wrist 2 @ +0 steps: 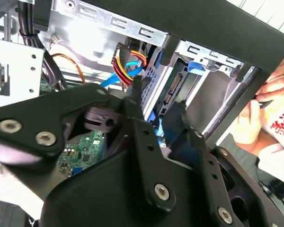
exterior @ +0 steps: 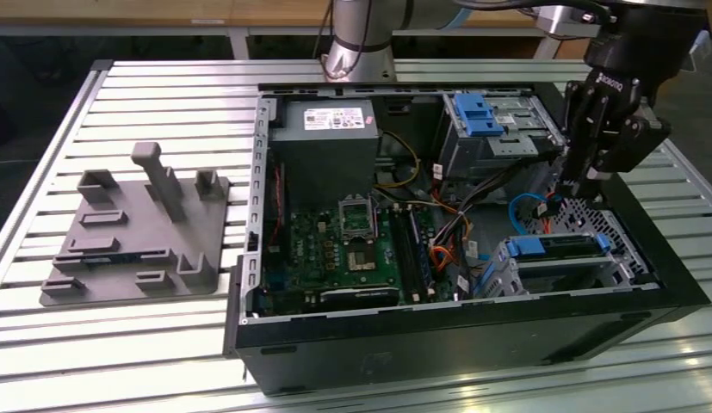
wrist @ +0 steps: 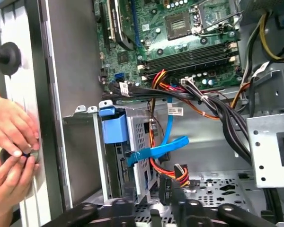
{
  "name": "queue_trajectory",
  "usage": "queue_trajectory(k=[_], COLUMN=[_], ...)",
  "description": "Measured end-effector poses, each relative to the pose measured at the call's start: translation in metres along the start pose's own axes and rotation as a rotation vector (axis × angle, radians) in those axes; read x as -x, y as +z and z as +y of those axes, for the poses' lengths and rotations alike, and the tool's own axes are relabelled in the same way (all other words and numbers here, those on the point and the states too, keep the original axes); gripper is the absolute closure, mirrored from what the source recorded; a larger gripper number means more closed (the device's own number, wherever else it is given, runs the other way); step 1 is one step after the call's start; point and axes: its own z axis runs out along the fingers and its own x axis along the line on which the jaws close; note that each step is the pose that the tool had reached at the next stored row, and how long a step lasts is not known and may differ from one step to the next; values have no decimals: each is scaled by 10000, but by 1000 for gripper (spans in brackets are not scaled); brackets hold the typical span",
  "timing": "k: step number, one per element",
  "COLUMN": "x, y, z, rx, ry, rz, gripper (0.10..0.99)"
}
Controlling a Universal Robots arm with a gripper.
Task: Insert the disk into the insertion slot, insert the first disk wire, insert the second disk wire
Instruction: 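Insert the first disk wire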
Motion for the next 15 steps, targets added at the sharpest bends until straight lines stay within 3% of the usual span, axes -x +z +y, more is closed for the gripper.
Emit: queue_trajectory(k=[1,2,5,15], x=[14,28,72,128], y=[0,1,3,44], z=[3,5,12,18], rx=[-18,-35,-68,-73], ry=[-2,-8,-34,-39], rz=[96,171,312,335], gripper=[639,702,769,769])
